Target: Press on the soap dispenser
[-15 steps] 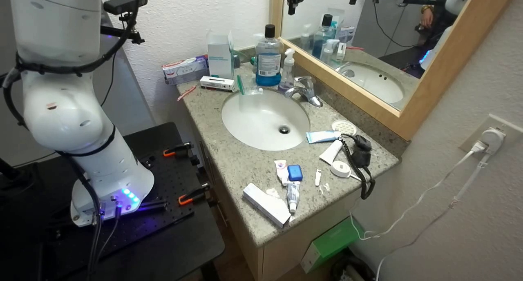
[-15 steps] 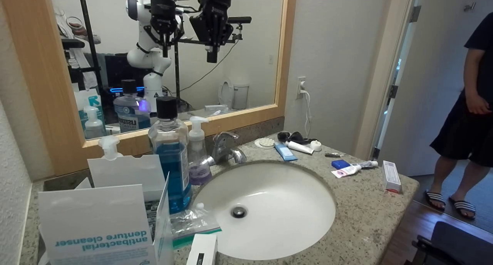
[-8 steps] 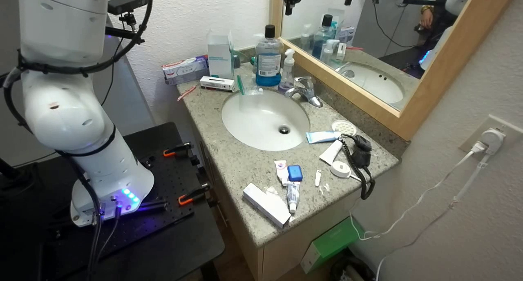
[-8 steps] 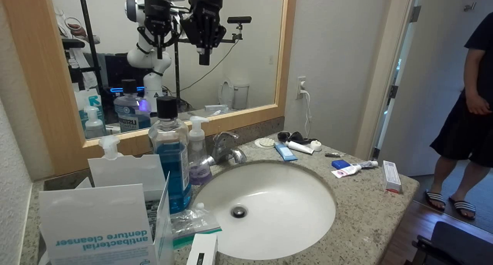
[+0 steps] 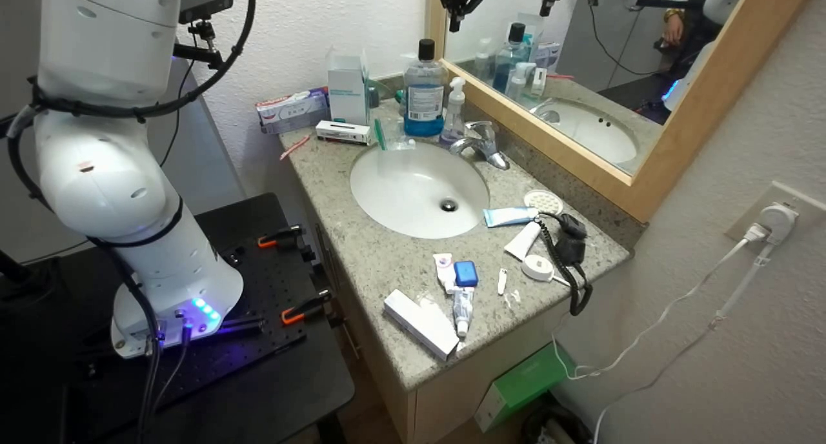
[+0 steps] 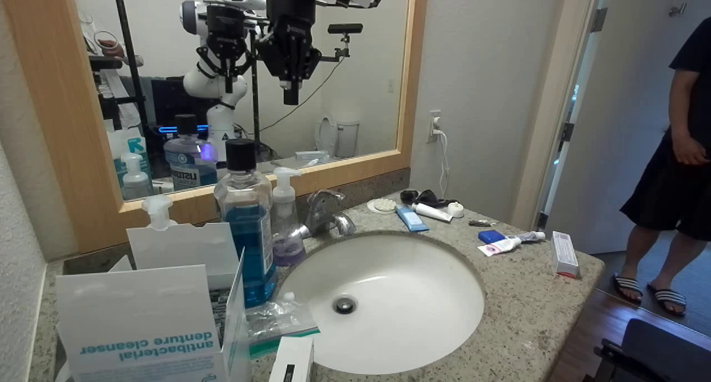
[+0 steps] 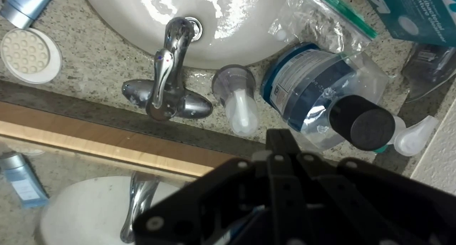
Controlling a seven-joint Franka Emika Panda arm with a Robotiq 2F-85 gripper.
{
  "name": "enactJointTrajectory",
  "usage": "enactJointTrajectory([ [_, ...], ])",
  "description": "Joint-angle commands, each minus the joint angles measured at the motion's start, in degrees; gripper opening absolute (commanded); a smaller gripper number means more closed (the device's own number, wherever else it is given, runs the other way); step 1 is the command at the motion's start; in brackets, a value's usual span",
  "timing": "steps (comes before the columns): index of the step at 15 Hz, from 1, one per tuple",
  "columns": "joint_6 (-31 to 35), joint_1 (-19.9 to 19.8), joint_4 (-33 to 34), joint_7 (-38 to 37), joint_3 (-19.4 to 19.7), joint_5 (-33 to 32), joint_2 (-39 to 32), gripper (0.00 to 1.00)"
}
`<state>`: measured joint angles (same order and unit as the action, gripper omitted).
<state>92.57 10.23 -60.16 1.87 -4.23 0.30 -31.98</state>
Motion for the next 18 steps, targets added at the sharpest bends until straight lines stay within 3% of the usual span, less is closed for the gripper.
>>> enactJointTrajectory([
  [1, -2.7, 0.4, 3.7, -0.8, 0.1, -0.2, -2.3, 0.00],
  [18, -2.7, 0.6, 6.6, -0.7, 0.1, -0.2, -7.4, 0.00],
])
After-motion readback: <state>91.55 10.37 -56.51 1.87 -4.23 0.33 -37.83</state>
